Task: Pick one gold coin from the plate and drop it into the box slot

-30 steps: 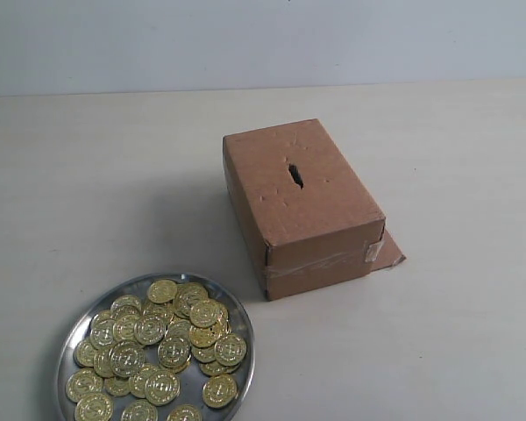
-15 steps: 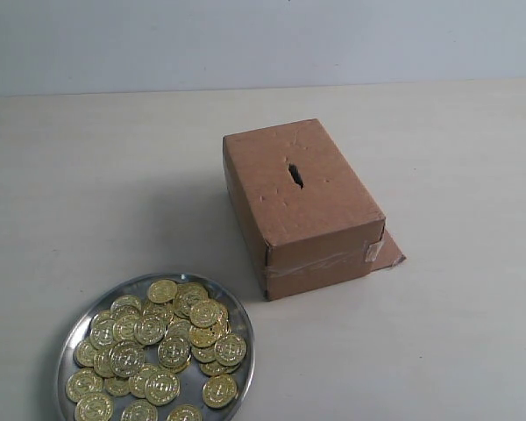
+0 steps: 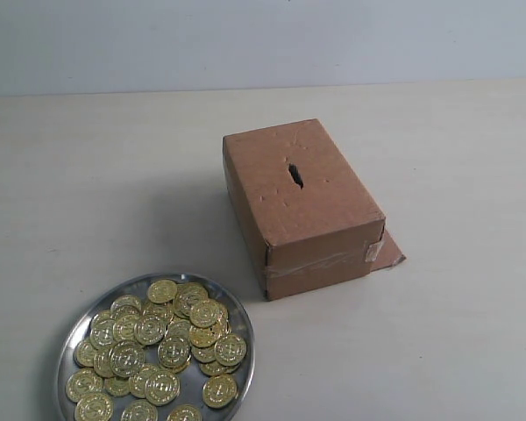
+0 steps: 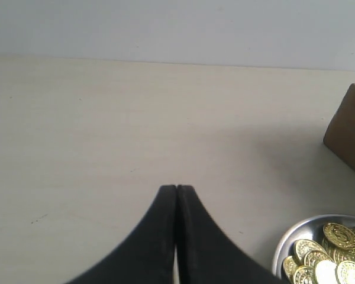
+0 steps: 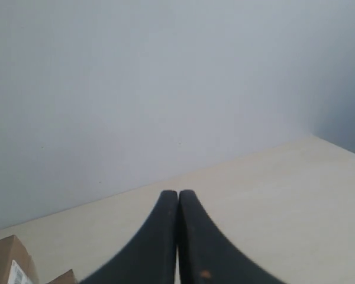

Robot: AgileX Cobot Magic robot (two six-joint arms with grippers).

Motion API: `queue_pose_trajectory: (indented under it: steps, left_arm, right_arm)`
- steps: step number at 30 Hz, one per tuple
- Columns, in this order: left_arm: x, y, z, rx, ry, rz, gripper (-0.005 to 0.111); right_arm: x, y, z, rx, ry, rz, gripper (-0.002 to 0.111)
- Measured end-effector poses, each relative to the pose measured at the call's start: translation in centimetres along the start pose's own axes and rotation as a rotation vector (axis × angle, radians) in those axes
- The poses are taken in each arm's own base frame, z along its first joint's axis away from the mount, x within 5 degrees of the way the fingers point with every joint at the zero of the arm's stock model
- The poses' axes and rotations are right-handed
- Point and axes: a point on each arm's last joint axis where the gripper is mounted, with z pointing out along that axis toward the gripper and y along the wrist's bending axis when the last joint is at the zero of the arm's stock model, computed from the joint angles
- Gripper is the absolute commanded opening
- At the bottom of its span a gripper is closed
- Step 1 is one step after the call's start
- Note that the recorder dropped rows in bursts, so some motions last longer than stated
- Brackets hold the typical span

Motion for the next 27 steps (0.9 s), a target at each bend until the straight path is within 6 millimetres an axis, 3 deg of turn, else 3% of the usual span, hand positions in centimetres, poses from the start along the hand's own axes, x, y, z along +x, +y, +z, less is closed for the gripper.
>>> queue_pose_trajectory:
  steps: [8,27]
  left_arm:
    - [0.0,0.0,0.0,0.000,0.000,0.000,0.000]
    - [0.0,0.0,0.0,0.000,0.000,0.000,0.000]
  right_arm:
    - [-0.2,-0.4,-0.1,0.084,-0.032,-0.048,0.000]
    - [-0.6,1.4,-0.2,-0.102,-0.094,-0.228,0.000]
